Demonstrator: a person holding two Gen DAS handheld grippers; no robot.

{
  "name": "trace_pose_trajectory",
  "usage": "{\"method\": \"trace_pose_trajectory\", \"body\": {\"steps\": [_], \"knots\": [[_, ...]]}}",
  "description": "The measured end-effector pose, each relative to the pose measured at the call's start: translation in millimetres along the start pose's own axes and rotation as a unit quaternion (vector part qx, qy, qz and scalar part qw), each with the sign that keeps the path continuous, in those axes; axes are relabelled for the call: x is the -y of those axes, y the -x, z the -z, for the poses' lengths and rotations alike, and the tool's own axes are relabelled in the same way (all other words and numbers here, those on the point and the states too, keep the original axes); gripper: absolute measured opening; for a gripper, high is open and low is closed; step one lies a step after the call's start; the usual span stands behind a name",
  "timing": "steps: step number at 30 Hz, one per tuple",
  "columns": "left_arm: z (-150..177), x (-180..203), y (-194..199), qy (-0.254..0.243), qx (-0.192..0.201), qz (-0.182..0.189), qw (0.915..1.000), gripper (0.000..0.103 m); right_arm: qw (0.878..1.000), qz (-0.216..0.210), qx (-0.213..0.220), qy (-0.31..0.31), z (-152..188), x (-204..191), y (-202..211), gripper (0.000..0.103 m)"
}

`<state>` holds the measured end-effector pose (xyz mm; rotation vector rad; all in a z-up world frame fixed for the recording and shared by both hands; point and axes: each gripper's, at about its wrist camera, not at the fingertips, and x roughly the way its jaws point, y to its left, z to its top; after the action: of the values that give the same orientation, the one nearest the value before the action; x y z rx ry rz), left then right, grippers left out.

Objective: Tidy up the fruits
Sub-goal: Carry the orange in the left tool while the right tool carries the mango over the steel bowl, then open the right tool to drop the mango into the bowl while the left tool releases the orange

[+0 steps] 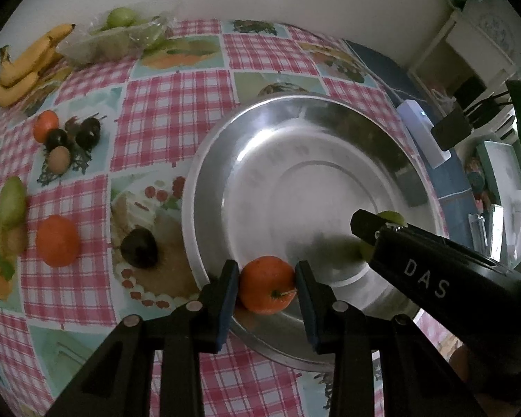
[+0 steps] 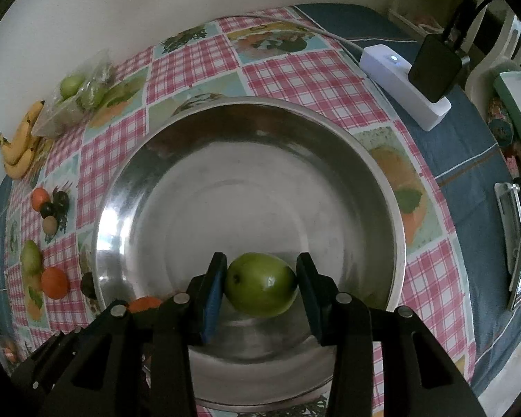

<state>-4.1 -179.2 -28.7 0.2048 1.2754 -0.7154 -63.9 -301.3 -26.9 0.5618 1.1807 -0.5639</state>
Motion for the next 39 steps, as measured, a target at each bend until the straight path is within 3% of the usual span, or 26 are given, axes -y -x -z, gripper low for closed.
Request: {"method": "trace_pose_trajectory", "body": {"steps": [11, 13, 15, 18, 27, 32, 34, 37, 39], "knots": [[-2.3, -1.5, 12.4, 0.004, 0.014, 0.013, 0.9998, 0.039, 1.0, 0.0, 0.018, 0.0, -1.9, 0.5, 8.5, 0.044], [-3.3, -2.3, 18.7, 0.006, 0.021, 0.018, 0.9996, 0.042, 1.0, -0.001, 0.029, -0.002, -3.1, 0.9, 13.5, 0.044], [-4.5, -3.2, 23.7, 0.008, 0.029, 0.019, 0.9994, 0.053, 0.999, -0.002, 0.04, -0.003, -4.5, 0.9, 19.2, 0.045], [-6.9, -6.8, 31.5, 0.013, 0.039, 0.013, 0.9991, 0.053, 0.999, -0.002, 0.048, -0.004, -6.8, 0.3, 24.6, 0.051], [-8.5, -47.6, 41.0, 0.09, 0.039, -0.048, 0.994, 0.053, 0.999, 0.009, 0.029, 0.016, -5.7, -5.8, 17.7, 0.051], [-6.0, -72.9, 38.1, 0.132, 0.031, -0.093, 0.9863, 0.058, 0.999, 0.012, 0.016, 0.031, -3.0, -11.9, 11.8, 0.057], [-5.1, -79.2, 36.4, 0.144, 0.025, -0.096, 0.9846, 0.058, 0.999, 0.009, 0.011, 0.034, -2.1, -13.6, 10.2, 0.06], [-4.1, -88.3, 35.2, 0.158, 0.018, -0.102, 0.9819, 0.063, 0.999, 0.001, 0.007, 0.035, -1.2, -14.9, 9.9, 0.072], [-3.6, -92.4, 35.0, 0.163, 0.017, -0.108, 0.9805, 0.066, 0.999, -0.003, 0.009, 0.039, 0.2, -16.2, 11.2, 0.072]]}}
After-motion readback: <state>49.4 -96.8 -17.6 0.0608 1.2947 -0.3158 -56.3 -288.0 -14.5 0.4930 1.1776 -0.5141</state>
